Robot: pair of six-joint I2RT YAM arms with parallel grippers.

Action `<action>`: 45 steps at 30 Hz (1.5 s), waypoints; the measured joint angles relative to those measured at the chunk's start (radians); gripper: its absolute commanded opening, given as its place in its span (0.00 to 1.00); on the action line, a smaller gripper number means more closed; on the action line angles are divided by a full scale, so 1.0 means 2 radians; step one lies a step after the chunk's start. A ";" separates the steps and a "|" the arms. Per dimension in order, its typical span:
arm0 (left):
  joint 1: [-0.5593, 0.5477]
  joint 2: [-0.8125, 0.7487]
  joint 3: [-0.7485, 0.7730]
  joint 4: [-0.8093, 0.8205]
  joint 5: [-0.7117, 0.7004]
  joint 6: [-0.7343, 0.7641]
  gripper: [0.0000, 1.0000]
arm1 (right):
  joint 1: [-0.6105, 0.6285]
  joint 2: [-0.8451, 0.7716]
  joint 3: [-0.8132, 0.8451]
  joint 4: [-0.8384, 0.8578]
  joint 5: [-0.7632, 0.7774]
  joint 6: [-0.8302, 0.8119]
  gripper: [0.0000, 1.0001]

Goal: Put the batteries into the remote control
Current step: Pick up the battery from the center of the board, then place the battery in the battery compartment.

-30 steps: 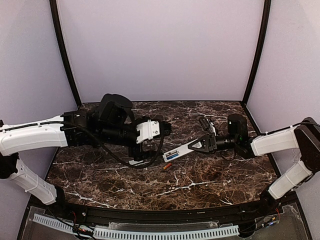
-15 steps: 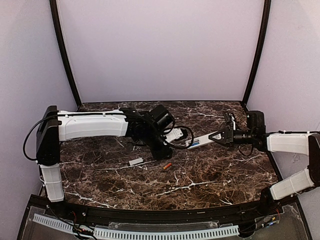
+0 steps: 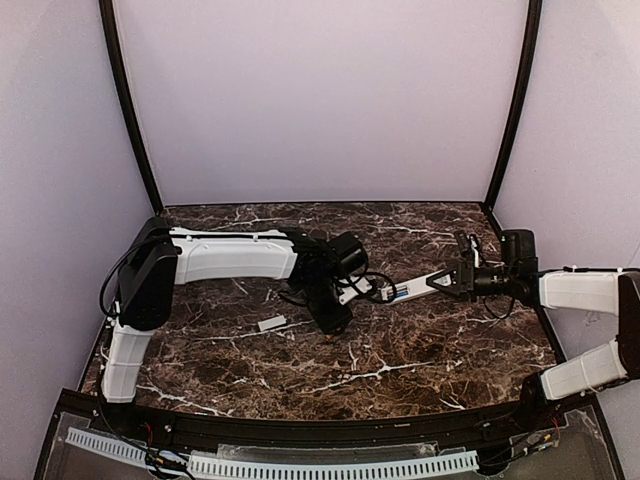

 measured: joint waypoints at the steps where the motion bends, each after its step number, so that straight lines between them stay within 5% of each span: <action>1: 0.000 0.003 0.003 -0.002 0.000 -0.002 0.35 | -0.001 0.000 0.000 0.000 0.000 -0.002 0.00; 11: 0.005 0.039 0.034 -0.023 -0.005 -0.008 0.27 | -0.006 0.000 0.000 -0.006 -0.006 -0.009 0.00; 22: 0.006 0.051 0.045 -0.033 -0.006 -0.007 0.01 | -0.008 0.002 0.000 -0.014 -0.011 -0.013 0.00; 27: 0.014 0.046 0.039 -0.031 -0.008 -0.002 0.00 | -0.008 0.003 0.000 -0.009 -0.022 -0.004 0.00; 39: 0.030 -0.252 -0.205 0.214 0.036 0.057 0.00 | 0.080 0.029 -0.006 0.077 -0.024 0.081 0.00; 45: 0.030 -0.289 -0.258 0.327 0.092 0.074 0.00 | 0.141 0.059 -0.005 0.117 -0.010 0.121 0.00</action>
